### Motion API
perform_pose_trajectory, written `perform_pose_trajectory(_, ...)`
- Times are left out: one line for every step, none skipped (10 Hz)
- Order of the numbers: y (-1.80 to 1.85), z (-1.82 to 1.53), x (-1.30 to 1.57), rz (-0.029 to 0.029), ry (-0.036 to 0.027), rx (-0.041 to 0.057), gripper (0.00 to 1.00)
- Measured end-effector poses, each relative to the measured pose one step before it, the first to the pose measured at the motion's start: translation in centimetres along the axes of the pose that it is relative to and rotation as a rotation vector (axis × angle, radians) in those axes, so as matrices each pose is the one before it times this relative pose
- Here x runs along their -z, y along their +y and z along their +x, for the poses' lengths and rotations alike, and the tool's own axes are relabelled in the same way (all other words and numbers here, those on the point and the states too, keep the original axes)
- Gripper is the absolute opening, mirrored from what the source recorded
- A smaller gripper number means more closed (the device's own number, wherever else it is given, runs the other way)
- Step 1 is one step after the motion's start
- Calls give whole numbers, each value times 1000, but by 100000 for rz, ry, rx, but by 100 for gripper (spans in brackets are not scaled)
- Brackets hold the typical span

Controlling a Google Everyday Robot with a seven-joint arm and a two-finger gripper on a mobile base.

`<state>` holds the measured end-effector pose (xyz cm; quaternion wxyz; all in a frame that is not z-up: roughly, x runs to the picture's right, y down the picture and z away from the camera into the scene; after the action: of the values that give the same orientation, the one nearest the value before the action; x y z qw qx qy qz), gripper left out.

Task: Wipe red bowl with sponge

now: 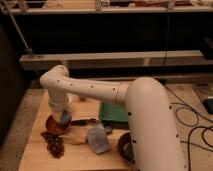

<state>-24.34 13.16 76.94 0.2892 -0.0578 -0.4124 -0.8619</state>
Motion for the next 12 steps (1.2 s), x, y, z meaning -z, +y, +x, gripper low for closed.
perform_pose_trajectory(-137,761,199,-315,-277,1014,0)
perform_pose_trajectory(-471,881,-98,112,-82,1424,0)
perform_pose_trajectory(-540,696,-21,57,-93,1451,0)
perform_pose_trajectory(-616,822,-48,-47,-265,1728,0)
perform_pose_trajectory(-559,559,37,-312,-260,1954,0)
perform_pose_trajectory(-381,330,105,-338,51,1102,0)
perform_pose_trajectory(-565,193,-7,-372,-289,1509,0)
perform_pose_trajectory(-564,-1,-48,-282,-306,1413,0)
perform_pose_trajectory(-592,-64,-154,-129,-366,1355,0)
perform_pose_trajectory(-458,-44,-149,8,-230,761,0)
perform_pose_trajectory(-720,-218,-502,393,-536,849,0)
perform_pose_trajectory(-489,-265,-518,499,-449,447,0)
